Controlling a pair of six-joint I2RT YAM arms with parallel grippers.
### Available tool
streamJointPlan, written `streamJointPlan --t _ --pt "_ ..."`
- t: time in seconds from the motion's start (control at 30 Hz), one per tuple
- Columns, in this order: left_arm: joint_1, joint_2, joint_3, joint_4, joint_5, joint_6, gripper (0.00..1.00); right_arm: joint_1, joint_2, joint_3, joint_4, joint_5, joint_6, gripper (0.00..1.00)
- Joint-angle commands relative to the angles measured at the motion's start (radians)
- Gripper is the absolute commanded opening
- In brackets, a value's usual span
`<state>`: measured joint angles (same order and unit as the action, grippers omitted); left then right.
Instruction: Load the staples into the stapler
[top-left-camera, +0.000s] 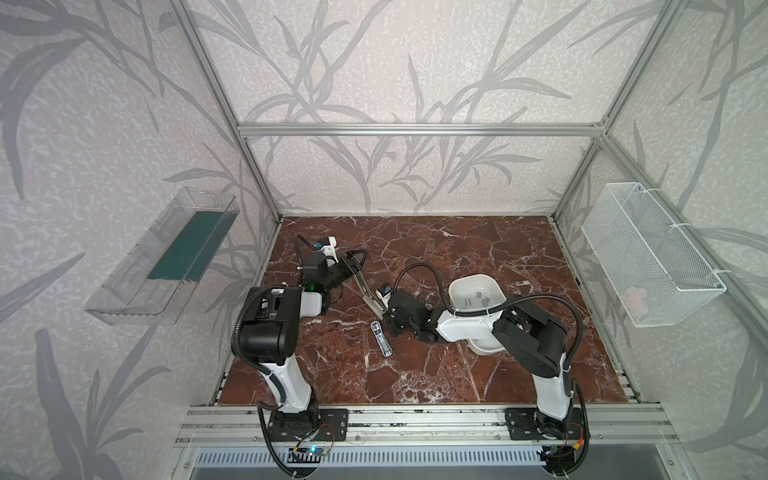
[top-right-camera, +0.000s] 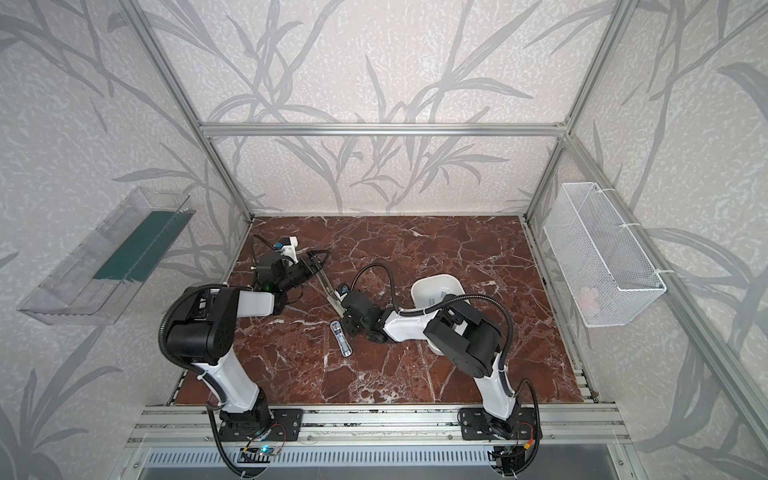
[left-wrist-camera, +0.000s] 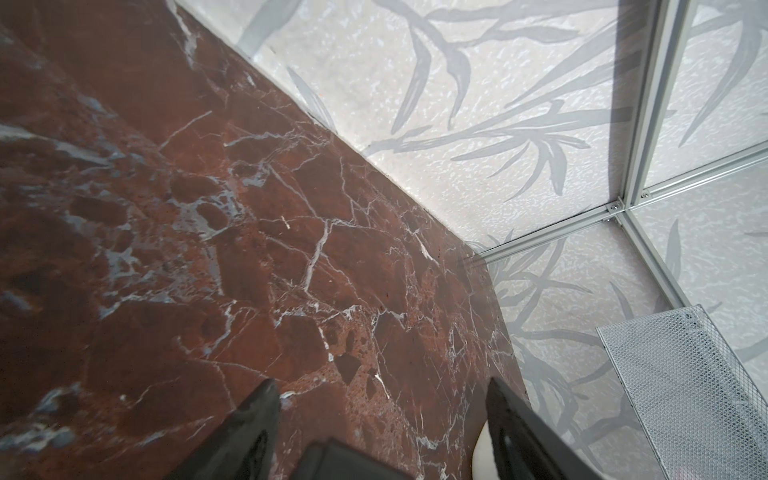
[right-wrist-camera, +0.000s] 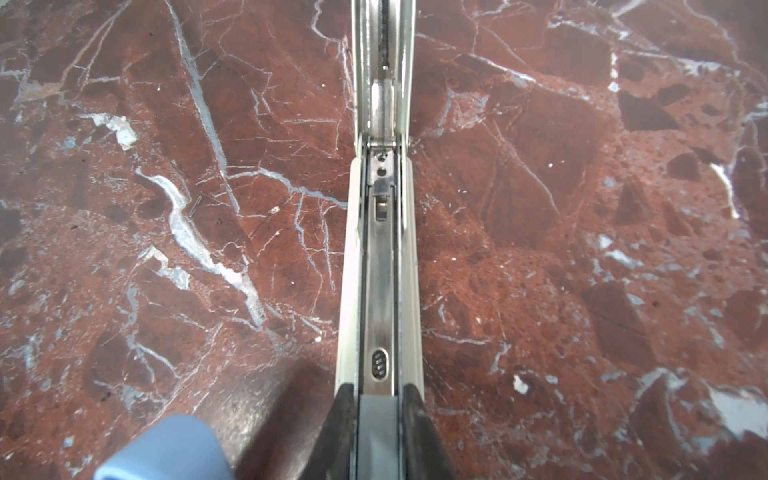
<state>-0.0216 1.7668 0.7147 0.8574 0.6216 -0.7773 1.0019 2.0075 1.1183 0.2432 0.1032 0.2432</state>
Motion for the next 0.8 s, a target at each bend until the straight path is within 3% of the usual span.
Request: streamJointPlan --t 0.0,0.17,0.43,0.57,0.77 --pt "-0.020 -0.069 -0.023 -0.018 -0.018 0.059 0.77 0.015 -0.034 -0.036 0.018 -0.024 -0.026 0.08" --pt "-0.071 -0.143 -0.020 -0.147 -0.095 0.164 0.75 0.015 -0.048 -0.062 0.049 -0.023 -0.047 0.08" --pt "-0.170 -0.240 -0.032 -0.305 -0.271 0.320 0.65 0.015 -0.056 -0.103 0.108 -0.028 -0.057 0.08" --pt "-0.200 -0.245 -0.048 -0.331 -0.342 0.372 0.55 0.015 -0.058 -0.125 0.147 -0.032 -0.059 0.08" --pt "-0.232 -0.282 -0.092 -0.340 -0.410 0.419 0.55 0.015 -0.067 -0.185 0.242 -0.023 -0.059 0.09"
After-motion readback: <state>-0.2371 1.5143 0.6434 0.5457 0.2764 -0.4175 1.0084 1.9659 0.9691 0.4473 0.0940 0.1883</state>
